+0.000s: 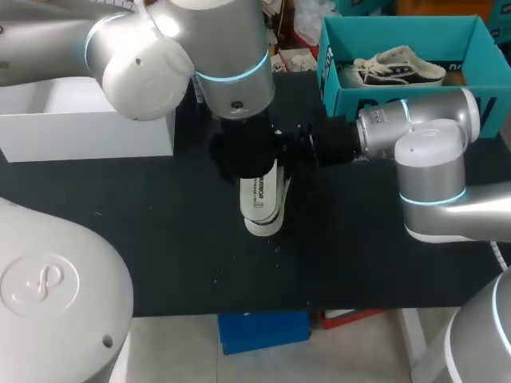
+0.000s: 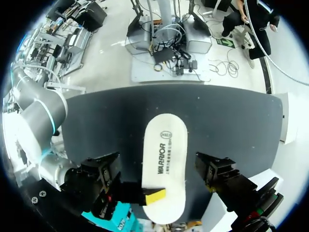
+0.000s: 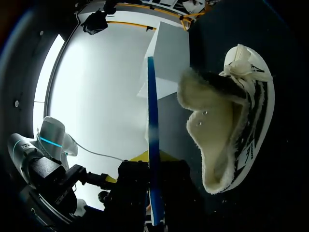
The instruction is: Take the shoe out of the shoebox, open the shoe tongue, remove and reinsert the insole, then place the shoe into the shoebox
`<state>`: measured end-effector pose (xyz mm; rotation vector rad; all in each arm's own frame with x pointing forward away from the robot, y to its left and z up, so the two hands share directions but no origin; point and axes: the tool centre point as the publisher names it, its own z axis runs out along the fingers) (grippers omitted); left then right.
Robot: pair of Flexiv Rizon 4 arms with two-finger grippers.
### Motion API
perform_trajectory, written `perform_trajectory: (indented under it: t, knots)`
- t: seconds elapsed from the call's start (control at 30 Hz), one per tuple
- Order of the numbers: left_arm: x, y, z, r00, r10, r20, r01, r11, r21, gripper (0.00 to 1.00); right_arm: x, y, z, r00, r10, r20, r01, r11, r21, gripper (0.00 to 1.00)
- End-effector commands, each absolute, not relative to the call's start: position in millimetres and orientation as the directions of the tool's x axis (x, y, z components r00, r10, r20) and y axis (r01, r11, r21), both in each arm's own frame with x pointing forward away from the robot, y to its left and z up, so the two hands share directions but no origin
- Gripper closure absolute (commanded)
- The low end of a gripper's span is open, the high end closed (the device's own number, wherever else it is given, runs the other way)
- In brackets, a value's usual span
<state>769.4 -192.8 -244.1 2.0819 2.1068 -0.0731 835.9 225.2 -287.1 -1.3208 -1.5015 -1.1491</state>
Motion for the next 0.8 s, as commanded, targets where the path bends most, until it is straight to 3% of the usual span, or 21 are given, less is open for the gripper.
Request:
perform_trajectory:
  t: [0.03, 0.8]
  knots:
    - [768, -196, -245, -0.007, 0.991, -0.132, 0.995, 0.02, 0.098, 0.0, 835, 226, -288, -0.123, 0.253, 0.96, 0.992, 0.035, 0.118, 1.0]
    - [849, -188, -231, -0.012, 0.981, -0.193, 0.987, 0.043, 0.157, 0.0, 835, 226, -288, -0.123, 0.253, 0.96, 0.992, 0.035, 0.118, 1.0]
